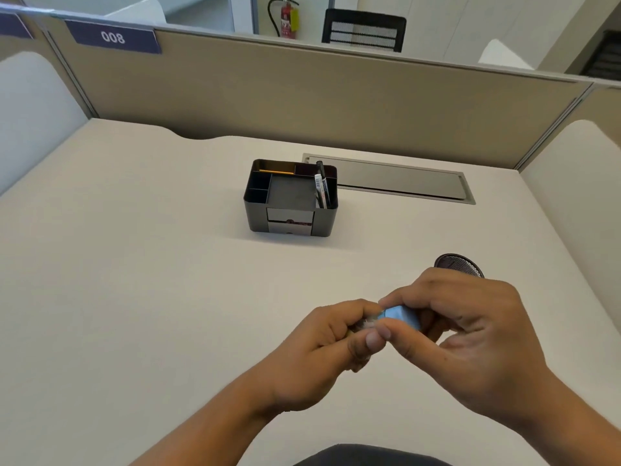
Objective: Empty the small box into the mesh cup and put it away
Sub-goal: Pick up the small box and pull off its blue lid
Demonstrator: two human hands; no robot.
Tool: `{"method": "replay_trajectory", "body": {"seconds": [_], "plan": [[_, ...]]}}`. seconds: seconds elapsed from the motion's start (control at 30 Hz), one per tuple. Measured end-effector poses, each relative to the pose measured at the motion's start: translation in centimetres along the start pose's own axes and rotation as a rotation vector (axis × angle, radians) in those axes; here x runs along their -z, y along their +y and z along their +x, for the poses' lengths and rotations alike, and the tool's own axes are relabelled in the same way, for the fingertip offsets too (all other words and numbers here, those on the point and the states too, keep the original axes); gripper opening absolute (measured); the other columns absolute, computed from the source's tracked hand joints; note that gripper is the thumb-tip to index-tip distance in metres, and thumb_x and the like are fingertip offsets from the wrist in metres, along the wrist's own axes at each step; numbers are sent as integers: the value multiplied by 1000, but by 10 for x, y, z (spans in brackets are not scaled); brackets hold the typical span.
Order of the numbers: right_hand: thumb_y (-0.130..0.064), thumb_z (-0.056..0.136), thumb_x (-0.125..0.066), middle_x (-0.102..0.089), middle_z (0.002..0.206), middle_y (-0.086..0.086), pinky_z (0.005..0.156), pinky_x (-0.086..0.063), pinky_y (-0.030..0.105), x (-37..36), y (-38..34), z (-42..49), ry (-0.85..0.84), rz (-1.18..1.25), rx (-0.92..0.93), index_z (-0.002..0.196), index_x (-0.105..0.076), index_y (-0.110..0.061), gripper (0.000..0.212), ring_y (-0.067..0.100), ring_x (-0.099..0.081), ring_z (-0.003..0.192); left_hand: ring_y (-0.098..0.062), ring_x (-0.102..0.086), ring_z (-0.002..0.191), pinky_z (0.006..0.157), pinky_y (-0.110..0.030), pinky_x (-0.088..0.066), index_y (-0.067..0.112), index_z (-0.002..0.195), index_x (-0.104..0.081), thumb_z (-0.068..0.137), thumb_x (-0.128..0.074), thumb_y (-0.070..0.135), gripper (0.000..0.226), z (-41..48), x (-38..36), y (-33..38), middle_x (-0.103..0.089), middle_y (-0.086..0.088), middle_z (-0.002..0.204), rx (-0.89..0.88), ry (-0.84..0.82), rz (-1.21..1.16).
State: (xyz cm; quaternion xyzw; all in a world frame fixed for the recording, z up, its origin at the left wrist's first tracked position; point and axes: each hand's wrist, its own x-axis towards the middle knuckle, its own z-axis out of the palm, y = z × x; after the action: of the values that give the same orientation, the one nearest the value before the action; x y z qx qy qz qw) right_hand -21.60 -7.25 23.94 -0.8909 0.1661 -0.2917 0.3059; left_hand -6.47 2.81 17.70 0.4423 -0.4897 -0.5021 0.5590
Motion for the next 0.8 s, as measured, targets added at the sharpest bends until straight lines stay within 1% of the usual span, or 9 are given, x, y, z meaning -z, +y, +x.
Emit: {"method": "replay_trajectory", "body": {"seconds": [0.07,0.17,0.27,0.33,0.4,0.5,0.6,0.7,0.8], "plan": [[-32,81,-73,-64,66,-10,46,-50,23,0,2,0,-15,-16,41,80,-77,-16,17,7,-60,56,-11,-42,62,61,-23,-40,34,82,-63,89,-59,52,21,-2,-1,1,-49,14,68,2,-32,-80],[-33,85,-64,-59,61,-10,48,-45,26,-5,10,0,15,-143,70,70,-70,-16,23,6,-53,54,-7,-42,63,62,-21,-38,38,85,-62,94,-54,40,12,-2,-7,-2,-50,17,66,-12,28,80],[-38,91,-46,-49,60,-4,52,-40,34,-10,21,2,46,-332,-22,63,-53,-15,37,17,-45,59,-5,-42,61,58,-18,-36,38,92,-56,95,-52,45,9,-1,-22,-7,-54,20,69,-50,162,295],[-43,93,-38,-43,59,-4,52,-37,35,-13,24,2,39,-394,-83,59,-46,-16,45,19,-41,60,-6,-44,57,56,-16,-35,34,96,-56,94,-50,48,16,1,-29,-9,-55,22,70,-72,240,344],[-43,94,-36,-41,54,-2,50,-37,37,-14,24,2,30,-370,-81,54,-45,-14,50,20,-40,58,-6,-43,55,55,-16,-33,34,97,-56,94,-48,51,19,2,-28,-8,-53,21,67,-84,259,362],[-36,92,-43,-39,49,4,48,-35,38,-9,21,4,36,-205,-5,49,-46,-5,54,22,-39,54,-6,-36,58,55,-19,-32,37,89,-57,95,-47,52,19,4,-27,-2,-46,16,64,-76,154,228],[-31,89,-49,-35,48,7,46,-31,35,-2,15,9,41,-112,64,47,-41,-3,52,21,-34,52,-11,-37,61,59,-27,-35,19,84,-57,96,-49,44,29,8,-23,8,-44,14,67,-28,27,33],[-28,86,-52,-36,49,8,45,-29,34,6,9,13,42,-137,138,47,-40,-2,49,22,-33,51,-10,-37,58,60,-27,-37,20,83,-57,95,-51,48,32,13,-20,15,-44,14,64,-17,-80,-104],[-34,87,-52,-38,51,5,45,-30,35,12,7,15,3,-220,211,48,-42,-3,51,19,-33,53,-9,-37,56,59,-28,-37,29,82,-60,94,-50,52,28,13,-21,16,-44,17,61,-43,-143,-192]]}}
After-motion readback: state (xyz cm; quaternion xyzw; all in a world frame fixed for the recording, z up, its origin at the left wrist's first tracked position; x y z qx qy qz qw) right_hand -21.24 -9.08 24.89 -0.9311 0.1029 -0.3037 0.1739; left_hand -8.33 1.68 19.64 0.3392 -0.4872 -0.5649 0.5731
